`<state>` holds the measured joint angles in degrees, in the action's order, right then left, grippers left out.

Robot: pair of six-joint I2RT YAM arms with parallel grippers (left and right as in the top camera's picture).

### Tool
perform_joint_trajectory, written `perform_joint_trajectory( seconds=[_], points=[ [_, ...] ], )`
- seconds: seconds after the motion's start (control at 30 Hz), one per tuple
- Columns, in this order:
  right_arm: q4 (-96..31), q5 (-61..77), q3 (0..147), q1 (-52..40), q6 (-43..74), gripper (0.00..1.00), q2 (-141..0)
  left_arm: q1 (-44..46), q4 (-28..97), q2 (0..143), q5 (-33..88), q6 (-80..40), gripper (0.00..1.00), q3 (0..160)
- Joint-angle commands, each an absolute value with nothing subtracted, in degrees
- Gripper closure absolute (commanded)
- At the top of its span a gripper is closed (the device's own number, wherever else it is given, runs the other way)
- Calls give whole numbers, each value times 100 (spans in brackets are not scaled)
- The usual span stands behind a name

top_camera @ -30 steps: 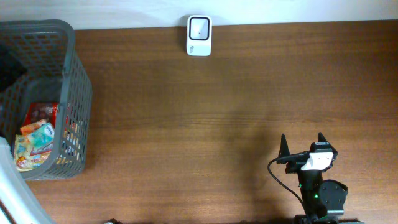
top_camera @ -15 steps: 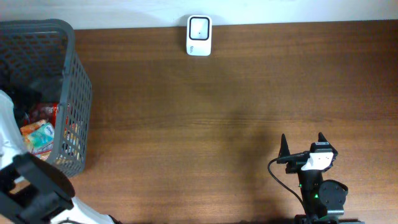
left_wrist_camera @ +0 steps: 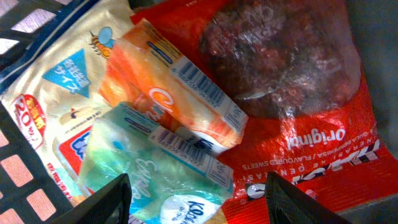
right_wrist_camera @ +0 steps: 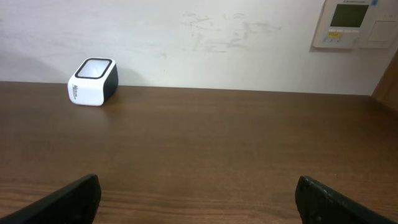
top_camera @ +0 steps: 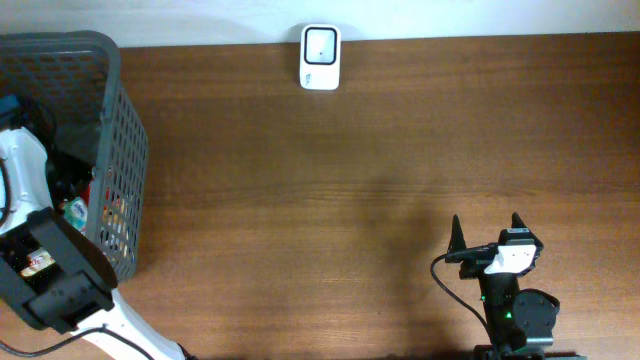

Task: Scan the item barcode
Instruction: 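Reach the left gripper into the basket and grasp the green tissue pack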

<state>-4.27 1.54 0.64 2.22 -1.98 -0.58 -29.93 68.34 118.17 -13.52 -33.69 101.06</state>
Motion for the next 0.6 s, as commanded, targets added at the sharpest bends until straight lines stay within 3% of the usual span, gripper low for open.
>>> perform_joint_trajectory(
  seconds=[0.0, 0.03, 0.07, 0.13, 0.17, 0.3, 0.47, 0.57],
  points=[
    [-451, 207, 32, 255, -235, 1, -19, -2978, 6845, 12191, -1350, -3387, 38, 10114],
    [-451, 207, 32, 255, -235, 1, -19, -2978, 6866, 12219, -1354, -3385, 49, 10112],
    [-451, 207, 32, 255, -235, 1, -19, -2978, 6873, 12219, -1352, -3385, 68, 10114],
    [-451, 207, 32, 255, -235, 1, -19, -2978, 6958, 12213, -1350, -3385, 94, 10114],
    [-451, 207, 32, 255, -235, 1, -19, -2978, 7076, 12213, -1330, -3385, 100, 10173],
    [-451, 207, 32, 255, -235, 1, -19, -2978, 8034, 12213, -1004, -3326, 100, 11552],
    [-451, 207, 32, 255, -235, 1, -19, -2976, 8980, 12213, 412, -2814, 100, 14121],
    [-451, 207, 32, 255, -235, 1, -19, -2808, 9122, 12199, 1874, -2091, 100, 15537]
  ],
)
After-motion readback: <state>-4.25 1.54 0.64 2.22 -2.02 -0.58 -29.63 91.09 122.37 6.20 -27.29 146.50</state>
